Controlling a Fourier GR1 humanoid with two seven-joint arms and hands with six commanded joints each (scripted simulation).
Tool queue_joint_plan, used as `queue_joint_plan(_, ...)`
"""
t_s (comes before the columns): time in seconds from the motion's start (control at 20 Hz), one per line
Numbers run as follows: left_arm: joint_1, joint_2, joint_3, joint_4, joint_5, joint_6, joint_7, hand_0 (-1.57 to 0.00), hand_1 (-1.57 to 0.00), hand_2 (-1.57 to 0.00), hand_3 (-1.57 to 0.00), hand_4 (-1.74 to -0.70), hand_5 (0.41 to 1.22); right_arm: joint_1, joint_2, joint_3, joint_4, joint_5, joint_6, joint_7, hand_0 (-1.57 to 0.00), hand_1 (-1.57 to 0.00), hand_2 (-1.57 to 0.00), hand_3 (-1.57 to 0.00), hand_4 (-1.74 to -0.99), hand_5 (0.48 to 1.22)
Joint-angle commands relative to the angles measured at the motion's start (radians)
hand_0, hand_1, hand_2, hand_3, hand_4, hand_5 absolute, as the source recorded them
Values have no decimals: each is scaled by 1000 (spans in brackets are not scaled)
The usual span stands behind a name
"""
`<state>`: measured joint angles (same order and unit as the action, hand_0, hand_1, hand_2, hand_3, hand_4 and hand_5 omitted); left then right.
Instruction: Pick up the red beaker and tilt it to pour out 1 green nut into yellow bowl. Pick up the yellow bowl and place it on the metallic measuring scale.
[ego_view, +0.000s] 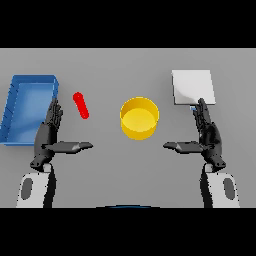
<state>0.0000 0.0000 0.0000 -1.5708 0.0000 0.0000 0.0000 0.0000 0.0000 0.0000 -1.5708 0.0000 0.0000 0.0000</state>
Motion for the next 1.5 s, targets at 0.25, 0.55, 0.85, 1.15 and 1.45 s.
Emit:
queue_joint_plan(0.25, 28, 14, 5, -21, 15, -14, -11, 1, 1, 1, 1, -1141, 660, 11, -11, -5, -15, -8, 4, 1, 1, 1, 1, 1, -1071, 578)
queue_joint_plan(0.55, 161, 84, -118, -223, -127, -39, 16, 1, 1, 1, 1, -1136, 657, 118, -86, 121, -147, 265, -56, -106, 1, 1, 1, 1, -1084, 585)
queue_joint_plan(0.85, 84, 89, -101, -126, -123, -49, 82, 1, 1, 1, 1, -1137, 647, 102, -83, 117, -146, 210, -9, -97, 1, 1, 1, 1, -1180, 627)
queue_joint_plan(1.15, -111, 90, -42, 122, -124, -44, 56, 1, 1, 1, 1, -1177, 644, 94, -87, 97, -137, 170, 9, -101, 1, 1, 1, 1, -1220, 626)
queue_joint_plan(1.45, -265, 89, -13, 306, -130, -51, -19, 1, 1, 1, 1, -1197, 646, 106, -89, 104, -136, 187, 7, -105, 1, 1, 1, 1, -1218, 626)
